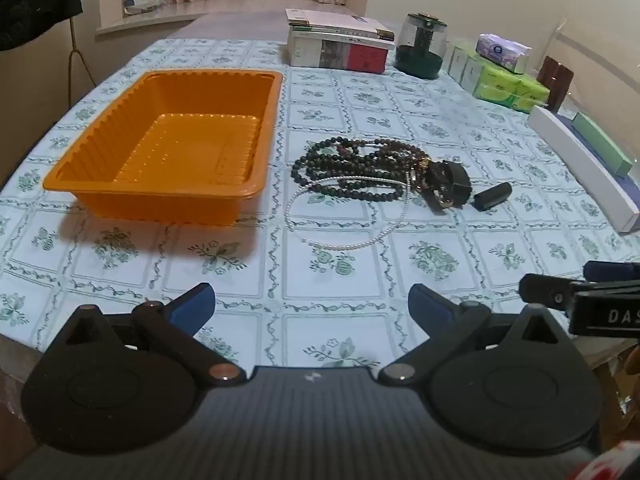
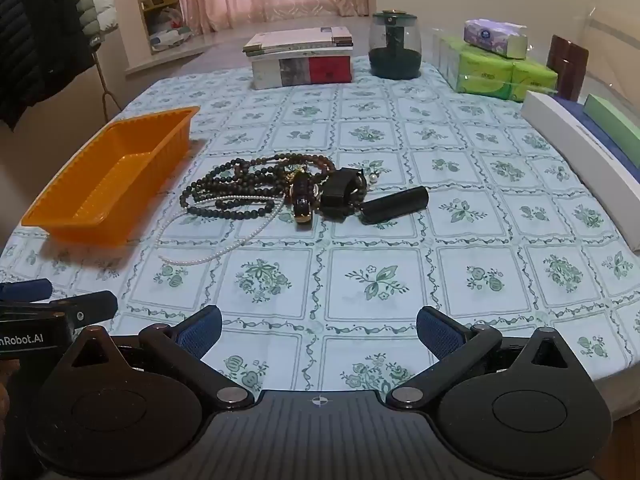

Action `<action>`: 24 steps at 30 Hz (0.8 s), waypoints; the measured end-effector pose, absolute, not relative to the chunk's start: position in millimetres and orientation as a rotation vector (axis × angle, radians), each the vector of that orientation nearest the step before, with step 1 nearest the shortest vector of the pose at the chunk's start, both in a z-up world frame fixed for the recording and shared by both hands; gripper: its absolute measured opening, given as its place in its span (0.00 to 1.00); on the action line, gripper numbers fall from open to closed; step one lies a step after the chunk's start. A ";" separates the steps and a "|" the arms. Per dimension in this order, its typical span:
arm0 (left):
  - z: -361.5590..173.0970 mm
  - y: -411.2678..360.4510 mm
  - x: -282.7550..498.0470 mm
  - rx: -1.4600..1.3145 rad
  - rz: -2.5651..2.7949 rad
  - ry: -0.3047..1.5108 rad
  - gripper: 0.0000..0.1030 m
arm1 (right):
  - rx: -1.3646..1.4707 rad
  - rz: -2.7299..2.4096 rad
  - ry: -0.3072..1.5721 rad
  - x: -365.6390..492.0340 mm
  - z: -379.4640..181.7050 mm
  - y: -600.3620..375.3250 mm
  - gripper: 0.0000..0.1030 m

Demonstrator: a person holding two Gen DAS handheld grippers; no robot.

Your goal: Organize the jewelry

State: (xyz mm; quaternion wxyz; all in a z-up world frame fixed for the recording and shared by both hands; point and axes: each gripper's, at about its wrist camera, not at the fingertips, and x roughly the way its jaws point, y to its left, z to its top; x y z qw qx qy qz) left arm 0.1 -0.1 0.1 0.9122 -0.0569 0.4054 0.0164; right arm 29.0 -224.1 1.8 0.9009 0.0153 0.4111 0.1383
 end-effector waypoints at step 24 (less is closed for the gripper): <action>2.3 -2.1 -2.4 -0.122 0.027 0.819 0.99 | 0.028 0.290 0.847 27.7 4.4 -222.3 1.00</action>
